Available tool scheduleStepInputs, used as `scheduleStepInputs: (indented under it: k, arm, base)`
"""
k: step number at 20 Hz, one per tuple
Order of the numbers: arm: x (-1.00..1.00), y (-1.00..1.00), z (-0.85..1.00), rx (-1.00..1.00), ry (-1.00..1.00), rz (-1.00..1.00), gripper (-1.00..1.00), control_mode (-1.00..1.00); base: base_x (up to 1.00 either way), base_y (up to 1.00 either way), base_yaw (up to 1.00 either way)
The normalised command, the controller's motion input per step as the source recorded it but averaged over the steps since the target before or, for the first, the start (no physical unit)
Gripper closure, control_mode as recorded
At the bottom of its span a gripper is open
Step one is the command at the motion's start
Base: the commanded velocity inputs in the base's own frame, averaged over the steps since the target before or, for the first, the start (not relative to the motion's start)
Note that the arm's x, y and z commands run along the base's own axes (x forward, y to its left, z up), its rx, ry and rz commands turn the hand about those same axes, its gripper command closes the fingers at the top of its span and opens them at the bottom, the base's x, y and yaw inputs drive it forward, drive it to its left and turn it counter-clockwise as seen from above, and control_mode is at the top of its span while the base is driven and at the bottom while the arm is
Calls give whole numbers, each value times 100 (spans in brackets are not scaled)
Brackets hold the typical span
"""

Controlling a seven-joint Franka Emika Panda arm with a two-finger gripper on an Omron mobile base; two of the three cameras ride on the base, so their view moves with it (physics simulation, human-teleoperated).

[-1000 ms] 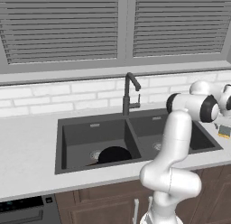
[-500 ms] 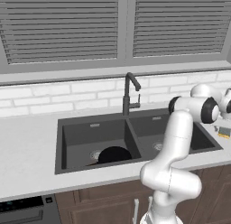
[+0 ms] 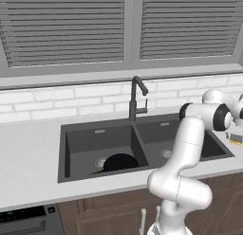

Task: Pick the pan and sponge and place them into the sink. Then turn on the water.

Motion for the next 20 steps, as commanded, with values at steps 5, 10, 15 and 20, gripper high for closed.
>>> scheduleStepInputs:
  k: [5, 10, 15, 20]
  arm:
    - [-2, 0, 0, -1, -1, 0, 100, -100]
    - [-41, 14, 8, 0, -10, 6, 100, -100]
    - [-90, 77, 72, -4, -25, 14, 100, -100]
    - [-81, 100, 86, -9, -23, 22, 100, -100]
  base:
    - [0, 0, 0]
    - [0, 0, 0]
    - [0, 0, 0]
    - [0, 0, 0]
